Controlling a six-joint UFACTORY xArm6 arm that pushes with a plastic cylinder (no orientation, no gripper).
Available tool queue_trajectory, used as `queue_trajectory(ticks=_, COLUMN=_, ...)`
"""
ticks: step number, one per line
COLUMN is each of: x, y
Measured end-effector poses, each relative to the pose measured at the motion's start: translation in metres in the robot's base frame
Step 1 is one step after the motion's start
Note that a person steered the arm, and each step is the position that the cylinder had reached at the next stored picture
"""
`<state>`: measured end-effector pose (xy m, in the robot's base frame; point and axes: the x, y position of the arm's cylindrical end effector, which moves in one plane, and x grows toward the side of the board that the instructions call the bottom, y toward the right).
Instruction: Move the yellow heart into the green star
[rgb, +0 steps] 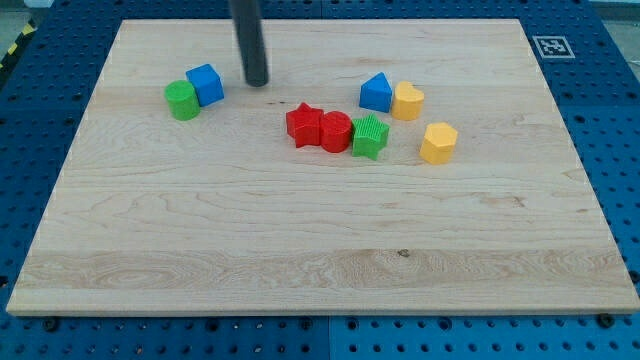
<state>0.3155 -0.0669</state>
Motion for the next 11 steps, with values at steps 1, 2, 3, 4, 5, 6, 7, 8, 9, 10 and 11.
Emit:
queue_trajectory(ticks=1, x=-0.004, y=0.071)
queue_trajectory(ticks=2, x=-0.011, y=0.154)
queue_trajectory(ticks=3, x=-0.011, y=0.196)
queue_trajectory(ticks=4, x=-0.002, y=0.196)
queue_trajectory(ticks=5, x=0.016, y=0.194)
queue_trajectory(ticks=6, x=0.035, y=0.193)
queue_trajectory(ticks=7, x=0.036, y=0.171)
queue_trajectory(ticks=8, x=0.041, y=0.143)
queue_trajectory(ticks=9, x=0.053, y=0.151)
queue_trajectory(ticks=10, x=0.050, y=0.166)
queue_trajectory(ticks=11, x=0.046, y=0.167)
